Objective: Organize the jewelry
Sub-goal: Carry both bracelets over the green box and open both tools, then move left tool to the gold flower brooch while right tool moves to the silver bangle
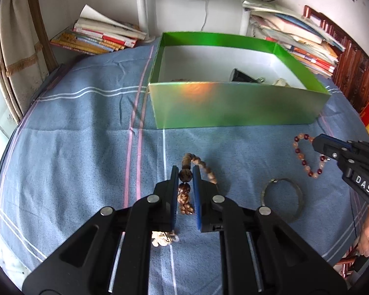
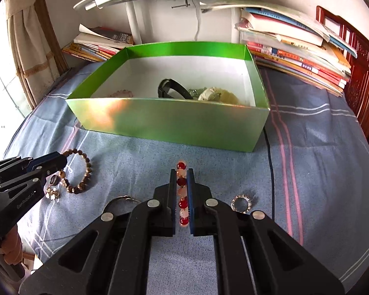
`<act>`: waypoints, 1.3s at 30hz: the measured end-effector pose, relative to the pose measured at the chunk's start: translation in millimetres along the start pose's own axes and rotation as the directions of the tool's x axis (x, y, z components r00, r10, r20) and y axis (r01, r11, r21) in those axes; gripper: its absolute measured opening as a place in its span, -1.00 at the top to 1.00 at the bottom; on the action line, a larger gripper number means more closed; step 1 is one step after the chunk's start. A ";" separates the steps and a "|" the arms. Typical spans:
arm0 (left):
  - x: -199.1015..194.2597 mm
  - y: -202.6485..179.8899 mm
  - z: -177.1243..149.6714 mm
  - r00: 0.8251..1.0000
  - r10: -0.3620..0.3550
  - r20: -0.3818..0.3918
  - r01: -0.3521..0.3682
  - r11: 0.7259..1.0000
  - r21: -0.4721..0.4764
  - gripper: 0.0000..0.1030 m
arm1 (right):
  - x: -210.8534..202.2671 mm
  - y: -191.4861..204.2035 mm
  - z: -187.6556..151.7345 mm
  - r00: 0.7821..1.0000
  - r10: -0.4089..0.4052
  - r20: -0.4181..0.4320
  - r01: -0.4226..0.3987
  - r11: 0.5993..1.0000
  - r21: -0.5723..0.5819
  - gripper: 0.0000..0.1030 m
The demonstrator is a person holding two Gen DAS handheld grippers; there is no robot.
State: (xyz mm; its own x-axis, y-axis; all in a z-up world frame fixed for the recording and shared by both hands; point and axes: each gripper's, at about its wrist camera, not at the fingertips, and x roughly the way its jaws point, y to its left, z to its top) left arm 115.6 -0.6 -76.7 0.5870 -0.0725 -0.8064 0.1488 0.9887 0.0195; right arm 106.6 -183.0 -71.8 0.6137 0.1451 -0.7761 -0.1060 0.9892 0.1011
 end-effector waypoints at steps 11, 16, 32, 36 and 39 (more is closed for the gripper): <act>-56.8 0.0 48.6 0.991 -0.037 0.129 0.034 0.999 0.025 0.77 | -45.7 -0.9 36.6 0.992 0.035 0.118 -0.035 0.999 -0.001 0.84; -91.6 -8.0 92.7 0.972 -0.056 0.228 0.041 0.997 0.070 0.77 | -72.1 1.2 81.2 0.975 0.059 0.214 -0.056 0.998 -0.017 0.84; 31.9 -1.5 146.4 0.995 0.057 0.078 -0.059 0.998 0.028 0.32 | 39.7 11.7 126.3 0.996 0.002 0.092 -0.001 1.000 -0.017 0.45; -3.3 11.0 123.9 0.985 0.096 0.143 -0.102 0.994 0.036 0.14 | -5.0 -7.7 103.4 0.989 0.021 0.143 -0.020 1.000 -0.006 0.37; -26.5 24.5 89.2 0.982 0.131 0.136 -0.134 0.991 0.012 -0.01 | -35.2 -29.7 73.3 0.988 0.038 0.152 -0.042 0.999 0.017 0.29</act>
State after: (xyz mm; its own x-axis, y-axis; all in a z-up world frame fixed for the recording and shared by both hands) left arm 174.6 13.8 -2.2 0.7044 0.0407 -0.7086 0.0785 0.9878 0.1348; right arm 145.5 -216.0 -1.9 0.7211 0.1845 -0.6678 -0.1181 0.9825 0.1438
